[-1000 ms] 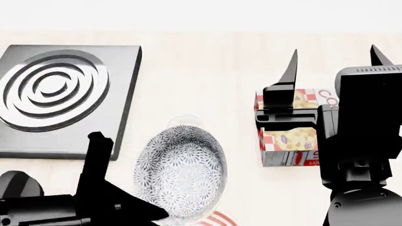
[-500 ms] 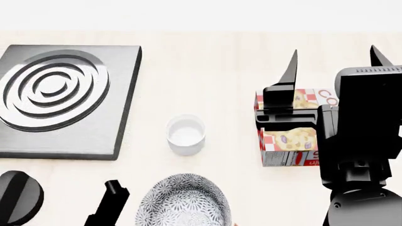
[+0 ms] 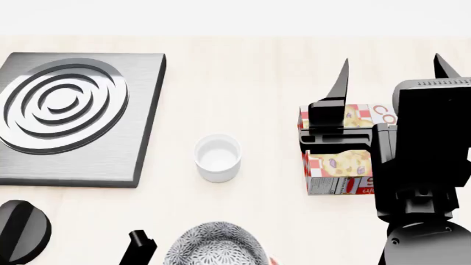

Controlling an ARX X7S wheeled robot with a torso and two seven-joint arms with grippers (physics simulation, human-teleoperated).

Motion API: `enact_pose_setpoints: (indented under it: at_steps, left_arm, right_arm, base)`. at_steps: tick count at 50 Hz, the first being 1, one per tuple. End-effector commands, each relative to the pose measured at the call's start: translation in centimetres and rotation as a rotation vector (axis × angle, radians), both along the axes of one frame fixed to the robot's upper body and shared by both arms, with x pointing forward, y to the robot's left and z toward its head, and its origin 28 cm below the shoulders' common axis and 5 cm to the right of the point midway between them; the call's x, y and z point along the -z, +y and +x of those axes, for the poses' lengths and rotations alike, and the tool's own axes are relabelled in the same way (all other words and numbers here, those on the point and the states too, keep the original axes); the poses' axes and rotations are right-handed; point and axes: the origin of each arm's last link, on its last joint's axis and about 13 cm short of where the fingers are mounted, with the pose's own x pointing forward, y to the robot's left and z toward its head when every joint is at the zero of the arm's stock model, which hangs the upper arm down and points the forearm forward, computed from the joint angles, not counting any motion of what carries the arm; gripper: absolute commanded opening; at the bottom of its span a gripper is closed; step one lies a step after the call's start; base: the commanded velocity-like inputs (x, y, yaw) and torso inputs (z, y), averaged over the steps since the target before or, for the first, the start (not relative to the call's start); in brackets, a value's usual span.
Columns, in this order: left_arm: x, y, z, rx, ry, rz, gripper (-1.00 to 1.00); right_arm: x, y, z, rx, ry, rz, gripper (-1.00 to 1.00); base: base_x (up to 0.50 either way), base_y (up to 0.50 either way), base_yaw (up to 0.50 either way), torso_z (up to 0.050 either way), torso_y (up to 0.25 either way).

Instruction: Pick the akita bowl on the stove and place it on the plate.

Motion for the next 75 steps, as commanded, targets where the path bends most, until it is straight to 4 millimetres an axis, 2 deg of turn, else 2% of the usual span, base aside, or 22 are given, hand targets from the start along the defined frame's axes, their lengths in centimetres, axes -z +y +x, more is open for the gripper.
enact_pose_setpoints:
  at_steps: [1,19,43,75]
  left_arm:
    - [0.6,0.3,0.5,-0.027,-0.012,-0.022,-1.00]
    - [2.7,0.7,1.2,-0.059,0.007,-0.016,-1.00]
    - [4.0,0.8,2.2,-0.090,0.001,-0.027,-1.00]
    - [4.3,-0.1,2.5,-0.077,-0.013,-0.050,-1.00]
  right_arm:
    - [-0.2,0.1,-0.2,0.000,0.000,0.001,1.00]
    - [-0.1,0.0,0.0,-0.001,0.000,-0.001,1.00]
    - [-0.2,0.1,-0.2,-0.001,-0.001,-0.001,1.00]
    - [-0.2,0.0,-0.2,-0.001,-0.001,0.000,1.00]
  base:
    - [0.00,0.00,0.00,0.000,0.000]
    - [0.00,0.00,0.00,0.000,0.001]
    - [0.00,0.00,0.00,0.000,0.000]
    - [0.00,0.00,0.00,0.000,0.000]
